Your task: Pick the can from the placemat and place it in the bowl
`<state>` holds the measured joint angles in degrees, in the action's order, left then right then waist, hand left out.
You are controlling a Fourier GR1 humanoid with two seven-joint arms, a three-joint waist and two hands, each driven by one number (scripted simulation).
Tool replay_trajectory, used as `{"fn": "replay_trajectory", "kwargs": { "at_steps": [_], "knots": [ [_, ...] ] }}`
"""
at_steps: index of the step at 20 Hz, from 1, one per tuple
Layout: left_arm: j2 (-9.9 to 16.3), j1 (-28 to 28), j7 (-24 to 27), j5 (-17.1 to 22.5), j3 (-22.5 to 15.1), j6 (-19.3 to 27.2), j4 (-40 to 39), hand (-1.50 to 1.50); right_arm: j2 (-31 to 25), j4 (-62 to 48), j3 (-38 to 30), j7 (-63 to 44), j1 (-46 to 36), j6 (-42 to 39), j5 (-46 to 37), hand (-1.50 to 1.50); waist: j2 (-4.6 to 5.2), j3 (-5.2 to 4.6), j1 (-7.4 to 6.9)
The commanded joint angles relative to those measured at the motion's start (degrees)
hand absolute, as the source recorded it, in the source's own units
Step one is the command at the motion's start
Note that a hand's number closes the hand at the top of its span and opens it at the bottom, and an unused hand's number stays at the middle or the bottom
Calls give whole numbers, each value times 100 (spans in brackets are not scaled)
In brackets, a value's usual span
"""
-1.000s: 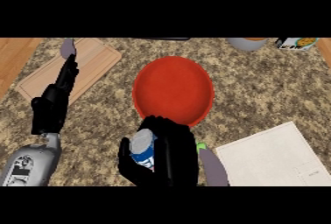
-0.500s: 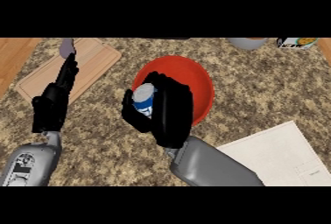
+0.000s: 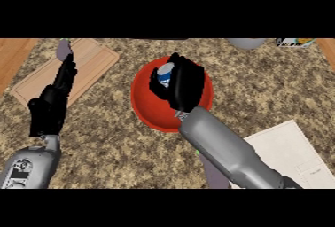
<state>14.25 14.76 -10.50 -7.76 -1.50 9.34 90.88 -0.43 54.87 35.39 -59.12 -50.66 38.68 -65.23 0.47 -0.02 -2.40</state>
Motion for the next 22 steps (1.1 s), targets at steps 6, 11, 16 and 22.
{"fn": "replay_trajectory", "kwargs": {
  "at_steps": [6,11,16,22],
  "knots": [
    [-103,221,-219,-72,-39,12,82,0,41,-1566,-618,296,-143,1318,953,150,42,9,-77],
    [74,-158,102,142,131,-228,200,0,42,-1777,-1516,2111,-171,1120,2455,-150,77,16,-142],
    [-91,140,-4,-61,-24,-98,22,0,42,-1719,-1509,3526,10,1581,3454,-150,103,22,-173],
    [21,-83,-26,12,244,-114,120,0,43,-1806,-2311,4965,-59,1709,4276,-150,22,11,32]
  ]
}}
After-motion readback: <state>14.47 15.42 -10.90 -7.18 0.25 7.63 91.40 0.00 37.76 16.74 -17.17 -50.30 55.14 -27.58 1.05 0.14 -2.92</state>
